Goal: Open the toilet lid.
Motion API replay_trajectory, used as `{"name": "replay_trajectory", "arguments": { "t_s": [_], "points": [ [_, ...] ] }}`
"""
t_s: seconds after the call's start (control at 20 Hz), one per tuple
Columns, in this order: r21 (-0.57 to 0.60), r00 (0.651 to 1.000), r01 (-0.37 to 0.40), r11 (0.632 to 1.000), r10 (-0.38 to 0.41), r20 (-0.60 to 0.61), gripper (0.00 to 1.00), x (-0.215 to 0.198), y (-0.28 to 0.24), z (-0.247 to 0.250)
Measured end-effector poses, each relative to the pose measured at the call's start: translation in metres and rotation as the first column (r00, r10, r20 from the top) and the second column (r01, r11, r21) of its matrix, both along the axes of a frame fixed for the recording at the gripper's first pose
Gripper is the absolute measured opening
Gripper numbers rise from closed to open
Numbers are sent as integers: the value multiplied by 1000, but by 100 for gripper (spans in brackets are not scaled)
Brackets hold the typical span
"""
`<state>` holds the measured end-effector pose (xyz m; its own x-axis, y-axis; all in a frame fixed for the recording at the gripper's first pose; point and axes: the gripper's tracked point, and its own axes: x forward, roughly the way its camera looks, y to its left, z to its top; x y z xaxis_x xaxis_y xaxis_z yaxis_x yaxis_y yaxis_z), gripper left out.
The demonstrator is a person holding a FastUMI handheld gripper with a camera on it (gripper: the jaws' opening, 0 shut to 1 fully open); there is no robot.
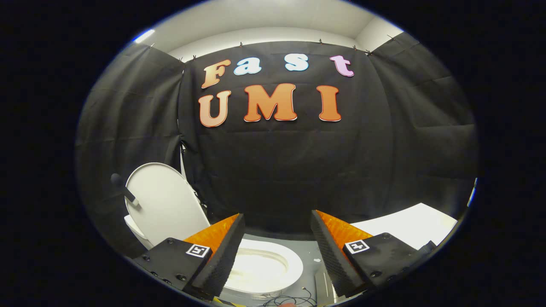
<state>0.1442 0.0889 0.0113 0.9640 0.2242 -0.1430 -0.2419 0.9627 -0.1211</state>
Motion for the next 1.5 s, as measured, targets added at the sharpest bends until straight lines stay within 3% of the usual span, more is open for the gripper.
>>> {"name": "replay_trajectory", "arguments": {
  "t_s": [0.3, 0.5, 0.95, 1.5],
  "points": [
    [44, 998, 58, 997, -59, 5, 99, -26, -54, -14],
    [5, 996, 70, 998, -70, 50, 99, -41, -80, -22],
    [46, 989, 148, 988, -149, 24, 99, -79, -131, -57],
    [96, 969, 228, 969, -236, 74, 97, -119, -134, -35]
  ]
}}
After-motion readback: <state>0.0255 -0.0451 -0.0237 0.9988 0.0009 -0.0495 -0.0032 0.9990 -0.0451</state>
